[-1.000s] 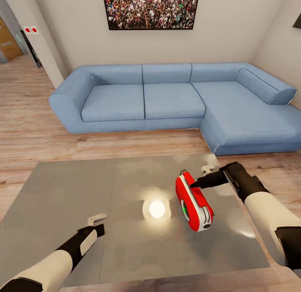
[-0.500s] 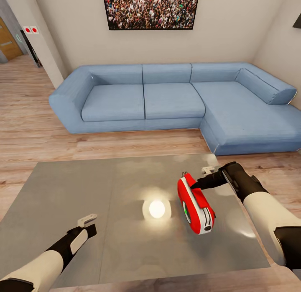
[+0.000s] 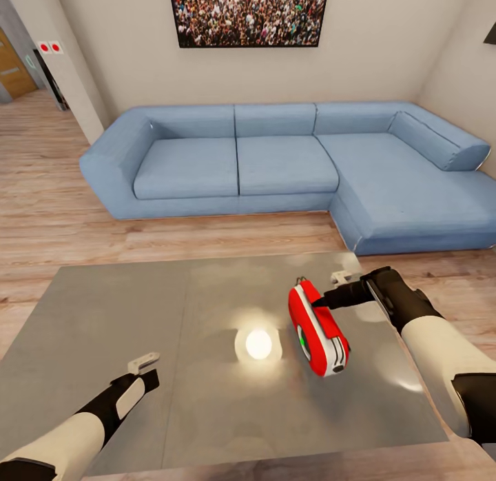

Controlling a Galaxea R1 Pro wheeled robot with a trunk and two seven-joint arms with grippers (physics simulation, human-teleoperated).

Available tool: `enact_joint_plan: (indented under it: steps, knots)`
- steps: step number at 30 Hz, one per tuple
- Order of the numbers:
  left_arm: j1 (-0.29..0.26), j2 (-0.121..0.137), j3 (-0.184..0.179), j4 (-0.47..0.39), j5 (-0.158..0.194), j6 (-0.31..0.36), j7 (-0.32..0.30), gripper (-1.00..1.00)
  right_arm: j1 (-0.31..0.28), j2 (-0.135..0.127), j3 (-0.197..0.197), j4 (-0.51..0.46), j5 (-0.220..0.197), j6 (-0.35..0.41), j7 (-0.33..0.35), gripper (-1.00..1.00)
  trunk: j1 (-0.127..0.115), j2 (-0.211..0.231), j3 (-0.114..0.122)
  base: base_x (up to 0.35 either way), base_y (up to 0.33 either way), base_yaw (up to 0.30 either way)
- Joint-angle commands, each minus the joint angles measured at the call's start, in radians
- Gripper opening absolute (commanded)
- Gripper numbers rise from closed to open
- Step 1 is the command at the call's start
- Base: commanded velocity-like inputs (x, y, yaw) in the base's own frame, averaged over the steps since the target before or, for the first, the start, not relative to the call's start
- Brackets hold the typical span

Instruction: Turn on the radio receiver that's on the table in the living room.

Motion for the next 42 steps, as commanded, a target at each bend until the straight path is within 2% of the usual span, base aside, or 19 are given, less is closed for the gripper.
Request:
enact_joint_plan:
  steps: [1,12,18,23,29,42]
  knots:
    - [0.000,0.000,0.000,0.000,0.000,0.000,0.000,-1.00,0.000,0.000,0.000,0.000,-0.004,-0.002,0.000,-1.00,0.004,-0.007,-0.003,0.000,0.000,0.000]
    - [0.000,-0.001,0.000,0.000,-0.001,0.000,0.000,-1.00,0.000,0.000,0.000,0.000,-0.005,-0.010,0.001,-1.00,0.046,-0.084,-0.038,0.000,0.000,0.000]
    - [0.000,-0.001,0.000,0.000,-0.001,0.000,0.000,-1.00,0.000,0.000,0.000,0.000,-0.005,-0.012,0.003,-1.00,0.046,-0.084,-0.038,0.000,0.000,0.000]
    - [0.000,-0.001,0.000,0.000,-0.001,0.000,-0.001,-1.00,0.000,0.000,0.000,0.000,-0.006,-0.018,0.006,-1.00,0.065,-0.119,-0.053,0.000,0.000,0.000]
    - [0.000,-0.001,0.000,0.000,-0.001,0.000,-0.001,-1.00,0.000,0.000,0.000,0.000,-0.054,-0.019,0.017,-1.00,0.088,-0.161,-0.072,0.000,0.000,0.000]
    - [0.000,-0.001,0.000,0.001,-0.001,0.000,-0.001,-1.00,0.000,0.000,0.001,0.000,-0.066,-0.019,0.018,-1.00,0.138,-0.252,-0.113,0.000,0.000,0.000]
